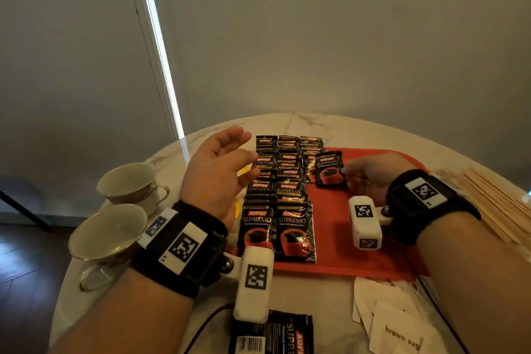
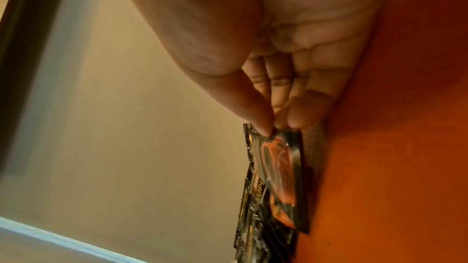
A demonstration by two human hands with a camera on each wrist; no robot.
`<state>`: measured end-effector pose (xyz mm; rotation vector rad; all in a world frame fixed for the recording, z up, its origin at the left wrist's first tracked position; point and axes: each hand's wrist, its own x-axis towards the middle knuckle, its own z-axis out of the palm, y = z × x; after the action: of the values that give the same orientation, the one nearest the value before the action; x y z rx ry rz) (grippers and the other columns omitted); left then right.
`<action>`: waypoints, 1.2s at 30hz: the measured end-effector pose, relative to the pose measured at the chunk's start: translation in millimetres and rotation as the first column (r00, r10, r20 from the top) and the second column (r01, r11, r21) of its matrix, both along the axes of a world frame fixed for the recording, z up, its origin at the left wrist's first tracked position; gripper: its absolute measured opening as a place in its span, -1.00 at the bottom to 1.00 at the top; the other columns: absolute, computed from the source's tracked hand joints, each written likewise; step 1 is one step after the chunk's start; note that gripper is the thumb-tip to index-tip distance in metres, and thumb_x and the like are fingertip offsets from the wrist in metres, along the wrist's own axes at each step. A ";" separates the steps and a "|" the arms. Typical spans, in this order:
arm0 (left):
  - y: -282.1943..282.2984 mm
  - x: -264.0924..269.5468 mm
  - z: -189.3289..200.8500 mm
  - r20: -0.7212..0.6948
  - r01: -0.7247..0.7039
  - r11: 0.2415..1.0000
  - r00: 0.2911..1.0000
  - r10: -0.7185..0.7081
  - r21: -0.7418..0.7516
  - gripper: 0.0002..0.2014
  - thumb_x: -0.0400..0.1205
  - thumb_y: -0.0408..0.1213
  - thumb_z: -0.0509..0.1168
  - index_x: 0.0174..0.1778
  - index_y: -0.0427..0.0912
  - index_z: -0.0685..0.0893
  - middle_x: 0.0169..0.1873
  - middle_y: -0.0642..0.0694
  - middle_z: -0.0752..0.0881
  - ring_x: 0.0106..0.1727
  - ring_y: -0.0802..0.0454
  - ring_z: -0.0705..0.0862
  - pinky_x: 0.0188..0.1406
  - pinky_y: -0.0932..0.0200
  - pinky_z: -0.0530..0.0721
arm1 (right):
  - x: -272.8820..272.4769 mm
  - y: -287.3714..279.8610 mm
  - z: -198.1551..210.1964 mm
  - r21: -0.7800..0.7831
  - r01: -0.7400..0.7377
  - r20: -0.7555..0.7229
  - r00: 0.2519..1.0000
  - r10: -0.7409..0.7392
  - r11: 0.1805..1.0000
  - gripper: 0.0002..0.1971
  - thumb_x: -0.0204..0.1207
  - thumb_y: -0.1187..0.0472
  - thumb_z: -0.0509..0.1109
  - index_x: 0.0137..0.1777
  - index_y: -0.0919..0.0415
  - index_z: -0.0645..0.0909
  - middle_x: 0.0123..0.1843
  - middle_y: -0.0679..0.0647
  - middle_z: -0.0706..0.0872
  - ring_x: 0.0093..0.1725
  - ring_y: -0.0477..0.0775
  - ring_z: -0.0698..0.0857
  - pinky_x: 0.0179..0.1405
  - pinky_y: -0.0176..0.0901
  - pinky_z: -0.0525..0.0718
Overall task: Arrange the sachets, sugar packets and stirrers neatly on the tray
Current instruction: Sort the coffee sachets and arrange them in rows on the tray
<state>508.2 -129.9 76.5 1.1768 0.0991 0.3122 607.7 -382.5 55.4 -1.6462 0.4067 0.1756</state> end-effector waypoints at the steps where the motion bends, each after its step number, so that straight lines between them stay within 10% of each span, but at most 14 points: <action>1: 0.1 0.1 -0.1 -0.004 -0.004 1.000 1.000 0.004 0.001 -0.62 0.63 -0.58 0.41 0.29 -0.09 0.74 0.18 0.01 0.83 0.13 -0.02 0.84 -0.11 0.14 0.79 | -1.3 2.1 1.3 -0.028 -0.013 0.008 1.000 0.013 1.000 -0.91 0.51 0.54 0.45 -0.04 0.41 0.71 -0.18 0.21 0.75 -0.32 0.05 0.68 -0.36 -0.16 0.69; 25: 3.0 -0.7 1.4 -0.041 -0.030 0.999 0.999 0.029 -0.013 -0.65 0.62 -0.56 0.40 0.24 -0.10 0.73 0.17 -0.11 0.81 0.01 0.00 0.81 -0.18 0.13 0.75 | -29.3 24.7 27.0 -0.196 -0.237 -0.051 0.972 0.231 0.952 -0.85 0.64 0.25 0.45 -0.03 0.37 0.73 -0.37 0.15 0.71 -0.40 0.04 0.63 -0.36 -0.15 0.63; 31: 3.8 -0.9 1.6 -0.043 -0.034 0.999 0.999 0.033 -0.017 -0.66 0.62 -0.56 0.39 0.23 -0.11 0.73 0.15 -0.13 0.81 -0.01 0.00 0.80 -0.21 0.13 0.74 | -34.8 36.0 23.5 -0.156 -0.344 -0.125 0.937 0.327 0.926 -0.80 0.62 0.30 0.43 0.10 0.43 0.77 0.00 0.31 0.87 -0.28 0.10 0.77 -0.22 -0.08 0.74; 36: 3.5 -0.9 2.5 -0.046 -0.030 0.999 0.998 0.029 -0.015 -0.67 0.63 -0.56 0.38 0.22 -0.11 0.73 0.14 -0.12 0.81 -0.02 0.01 0.80 -0.19 0.12 0.75 | -33.1 36.7 20.0 -0.141 -0.314 -0.114 0.947 0.299 0.939 -0.82 0.61 0.31 0.43 0.10 0.40 0.77 -0.10 0.26 0.88 -0.35 0.06 0.76 -0.35 -0.17 0.71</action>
<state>507.2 -126.5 79.0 1.1676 0.1594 0.3100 574.5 -345.8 75.4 -1.8582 0.2331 0.4638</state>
